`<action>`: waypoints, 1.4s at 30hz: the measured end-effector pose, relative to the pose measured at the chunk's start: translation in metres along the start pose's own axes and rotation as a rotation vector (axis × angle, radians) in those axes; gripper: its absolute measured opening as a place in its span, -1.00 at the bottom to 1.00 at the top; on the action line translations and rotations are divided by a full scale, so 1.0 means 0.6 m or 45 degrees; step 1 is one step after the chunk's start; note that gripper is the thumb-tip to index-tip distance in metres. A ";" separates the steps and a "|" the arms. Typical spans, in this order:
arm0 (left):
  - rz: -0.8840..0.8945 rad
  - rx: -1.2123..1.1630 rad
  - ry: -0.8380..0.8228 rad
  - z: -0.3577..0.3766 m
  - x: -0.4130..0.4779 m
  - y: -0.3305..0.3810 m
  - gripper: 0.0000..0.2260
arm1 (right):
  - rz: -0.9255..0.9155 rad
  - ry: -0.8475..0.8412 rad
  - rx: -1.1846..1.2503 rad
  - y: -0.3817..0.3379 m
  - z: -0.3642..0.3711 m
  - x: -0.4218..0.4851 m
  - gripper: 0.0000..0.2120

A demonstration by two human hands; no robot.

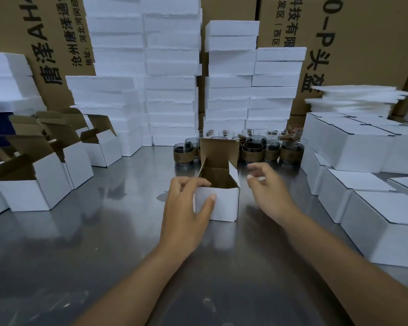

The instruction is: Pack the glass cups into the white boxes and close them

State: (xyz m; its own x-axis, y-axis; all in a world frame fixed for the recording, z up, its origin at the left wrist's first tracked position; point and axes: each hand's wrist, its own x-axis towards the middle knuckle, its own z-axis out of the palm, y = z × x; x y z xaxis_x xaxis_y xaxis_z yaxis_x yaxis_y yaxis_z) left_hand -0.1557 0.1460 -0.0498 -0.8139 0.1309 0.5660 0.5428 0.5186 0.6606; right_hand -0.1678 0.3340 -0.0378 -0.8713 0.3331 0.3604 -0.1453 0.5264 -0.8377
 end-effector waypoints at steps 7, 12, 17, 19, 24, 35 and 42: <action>0.048 0.039 0.085 0.010 0.004 -0.014 -0.77 | 0.168 0.189 -0.208 0.059 -0.005 0.122 -0.63; 0.077 0.041 0.124 0.020 0.009 -0.015 -0.75 | 0.249 0.126 -0.341 0.079 -0.002 0.177 -0.43; 0.140 0.062 0.162 0.025 0.011 -0.016 -0.72 | 0.301 -0.013 -0.474 0.075 0.003 0.206 -0.36; 0.147 0.050 0.174 0.025 0.011 -0.015 -0.77 | 0.316 -0.039 -0.505 0.074 0.006 0.212 -0.41; 0.125 0.026 0.142 0.023 0.010 -0.015 -0.77 | 0.260 0.105 -0.409 0.064 0.002 0.202 -0.74; 0.101 0.021 0.097 0.011 0.008 -0.006 -0.80 | 0.214 0.254 -0.063 0.026 -0.018 0.075 -0.65; 0.075 -0.031 0.100 -0.002 -0.006 0.015 -0.78 | 0.044 0.497 0.528 -0.075 -0.037 -0.039 -0.40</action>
State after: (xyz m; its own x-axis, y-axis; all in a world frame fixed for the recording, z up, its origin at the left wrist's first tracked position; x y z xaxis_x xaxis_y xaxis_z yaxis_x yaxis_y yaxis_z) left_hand -0.1479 0.1491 -0.0454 -0.7619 0.0934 0.6409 0.5951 0.4913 0.6359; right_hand -0.1306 0.3196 0.0006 -0.6522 0.6506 0.3891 -0.3604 0.1855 -0.9142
